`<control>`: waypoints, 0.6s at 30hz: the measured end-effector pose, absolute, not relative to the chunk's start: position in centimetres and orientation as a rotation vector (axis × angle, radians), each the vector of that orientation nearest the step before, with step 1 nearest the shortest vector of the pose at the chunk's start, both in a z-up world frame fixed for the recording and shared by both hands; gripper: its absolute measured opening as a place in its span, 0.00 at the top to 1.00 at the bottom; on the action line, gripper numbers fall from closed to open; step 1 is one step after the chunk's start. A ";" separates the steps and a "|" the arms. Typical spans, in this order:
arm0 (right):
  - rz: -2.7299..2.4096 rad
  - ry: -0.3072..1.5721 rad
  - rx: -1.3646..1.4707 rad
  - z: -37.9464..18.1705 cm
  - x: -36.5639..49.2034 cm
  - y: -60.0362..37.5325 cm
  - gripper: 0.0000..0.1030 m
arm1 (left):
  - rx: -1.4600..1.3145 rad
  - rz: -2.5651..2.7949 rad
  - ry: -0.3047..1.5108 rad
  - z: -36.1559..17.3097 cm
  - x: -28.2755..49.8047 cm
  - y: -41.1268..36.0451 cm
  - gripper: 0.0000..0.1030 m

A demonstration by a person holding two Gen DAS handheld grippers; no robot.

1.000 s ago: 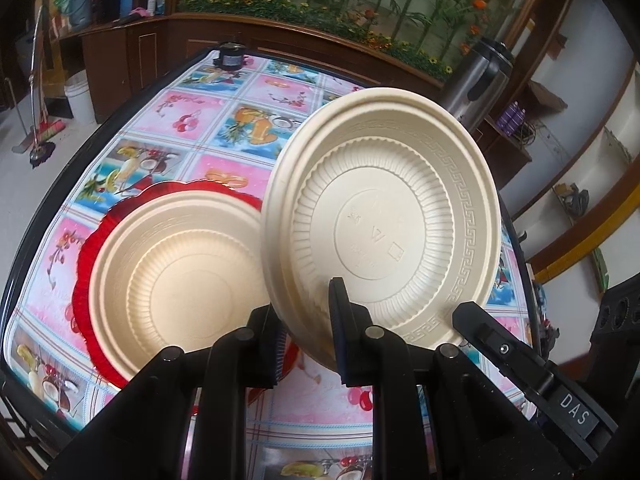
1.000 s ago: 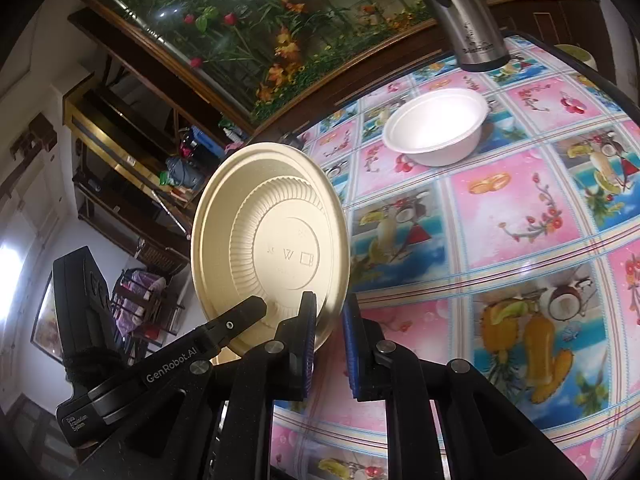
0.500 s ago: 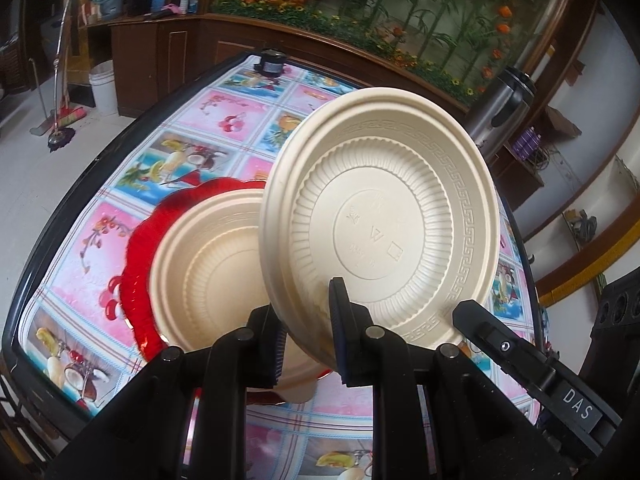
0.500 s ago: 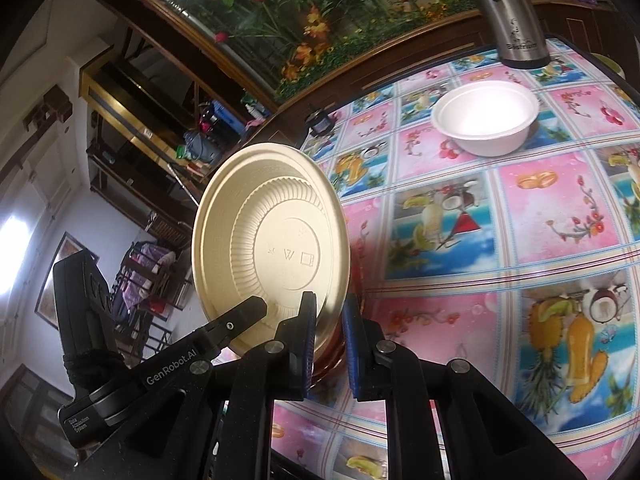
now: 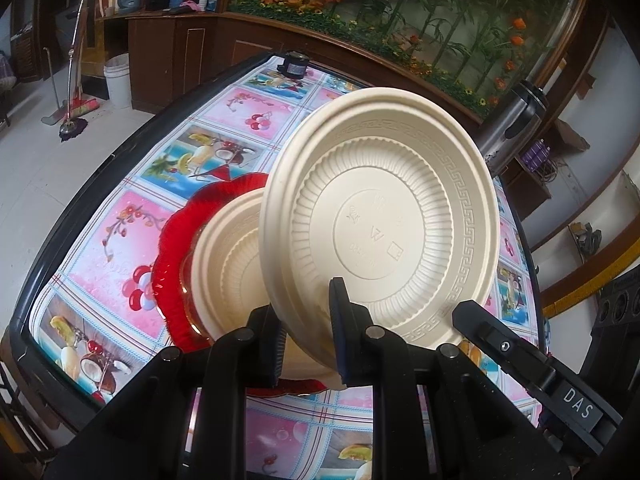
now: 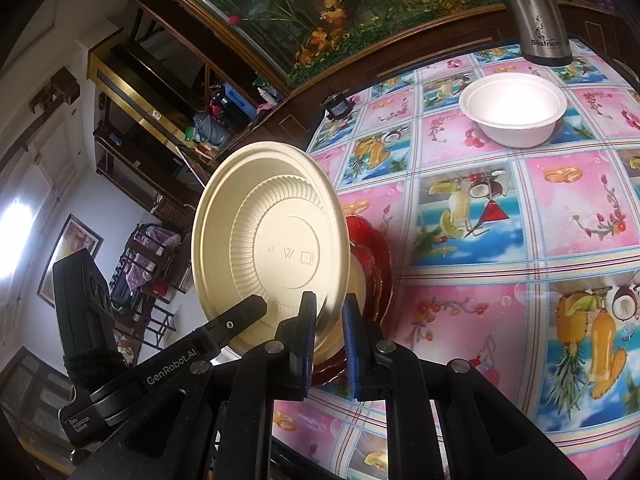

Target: Organize plates and bowls

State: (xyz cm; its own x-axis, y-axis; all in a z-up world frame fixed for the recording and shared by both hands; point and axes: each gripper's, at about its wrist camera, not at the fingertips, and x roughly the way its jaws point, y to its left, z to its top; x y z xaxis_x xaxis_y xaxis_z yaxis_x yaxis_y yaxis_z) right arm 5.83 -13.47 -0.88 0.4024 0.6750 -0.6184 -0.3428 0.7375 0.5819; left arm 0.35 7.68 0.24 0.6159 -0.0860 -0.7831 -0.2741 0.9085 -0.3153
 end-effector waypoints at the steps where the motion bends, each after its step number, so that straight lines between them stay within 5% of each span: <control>1: 0.666 0.960 0.393 -0.9 5.9 -13.3 0.87 | -0.432 0.114 0.908 0.2 0.3 7.8 0.83; 18: 0.696 0.987 0.362 -1.3 5.3 -11.4 0.87 | -0.469 0.128 0.912 -0.5 -1.1 9.4 0.83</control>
